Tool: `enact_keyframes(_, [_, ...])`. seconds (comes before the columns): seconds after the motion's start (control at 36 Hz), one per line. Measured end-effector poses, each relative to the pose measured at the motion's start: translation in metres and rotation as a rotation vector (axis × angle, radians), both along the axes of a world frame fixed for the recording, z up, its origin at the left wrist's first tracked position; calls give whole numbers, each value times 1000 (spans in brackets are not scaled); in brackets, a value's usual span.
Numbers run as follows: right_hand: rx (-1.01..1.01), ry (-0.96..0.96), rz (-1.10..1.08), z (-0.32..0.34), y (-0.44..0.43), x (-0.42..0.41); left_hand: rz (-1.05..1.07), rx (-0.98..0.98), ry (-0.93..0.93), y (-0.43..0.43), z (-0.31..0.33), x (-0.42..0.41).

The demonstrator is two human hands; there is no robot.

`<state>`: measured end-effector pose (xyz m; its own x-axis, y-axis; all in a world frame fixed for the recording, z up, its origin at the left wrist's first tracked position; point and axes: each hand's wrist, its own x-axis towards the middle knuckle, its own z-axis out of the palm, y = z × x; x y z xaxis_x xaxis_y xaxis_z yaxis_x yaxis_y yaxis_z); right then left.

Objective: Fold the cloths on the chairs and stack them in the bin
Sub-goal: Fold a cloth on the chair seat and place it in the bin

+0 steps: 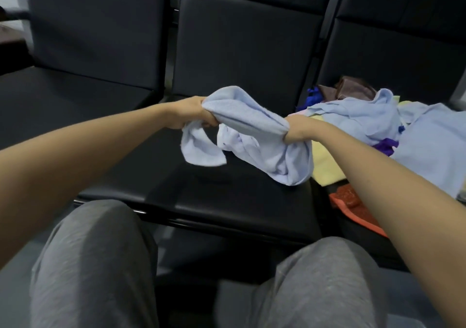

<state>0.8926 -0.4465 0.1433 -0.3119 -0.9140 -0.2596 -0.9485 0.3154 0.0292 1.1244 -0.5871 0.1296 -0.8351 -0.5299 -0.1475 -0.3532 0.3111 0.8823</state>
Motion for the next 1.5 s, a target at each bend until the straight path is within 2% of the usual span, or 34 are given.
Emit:
enact_keyframes(0.06, [-52,-48,-32,10,4,0,-29,-50,-115,-7,6,5])
enact_keyframes(0.17, [-76,-406,-91,21,11,-2,-113,9,-195,-14,15,15])
enact_keyframes(0.31, [39,-743,-129,21,15,-6,66,-129,-165,-12,17,17])
enact_keyframes(0.42, [11,-721,-98,23,13,-4,155,-224,-96,-8,19,10])
enact_keyframes(0.53, [-139,-663,-112,26,12,-5,261,-253,109,-4,25,4])
enact_keyframes(0.61, [-252,-560,-155,27,10,-7,276,-292,156,-7,30,-3])
enact_keyframes(0.69, [-322,-567,-115,30,11,3,192,-371,145,3,39,-12])
enact_keyframes(0.78, [-475,-617,69,38,9,32,11,-428,59,22,50,-24])
enact_keyframes(0.83, [-539,-645,160,41,2,52,-37,-453,18,34,53,-38])
enact_keyframes(0.89, [-539,-577,186,43,-7,68,-21,-401,38,44,54,-51])
enact_keyframes(0.97, [-395,-395,37,45,-13,75,-21,-246,58,50,49,-58])
enact_keyframes(1.03, [-263,-303,-24,44,-12,74,-121,-107,42,47,45,-52])
enact_keyframes(1.08, [-216,-240,3,44,-11,76,-242,101,13,43,39,-48])
enact_keyframes(1.17, [-225,-250,38,44,-11,79,-273,347,8,42,22,-45])
enact_keyframes(1.33, [-387,-364,92,43,-4,75,-202,677,247,51,-13,-47])
enact_keyframes(1.42, [-574,-426,-9,47,1,63,-303,668,167,40,-27,-39])
enact_keyframes(1.5, [-768,-631,-288,52,9,39,-251,385,-113,29,-30,-34])
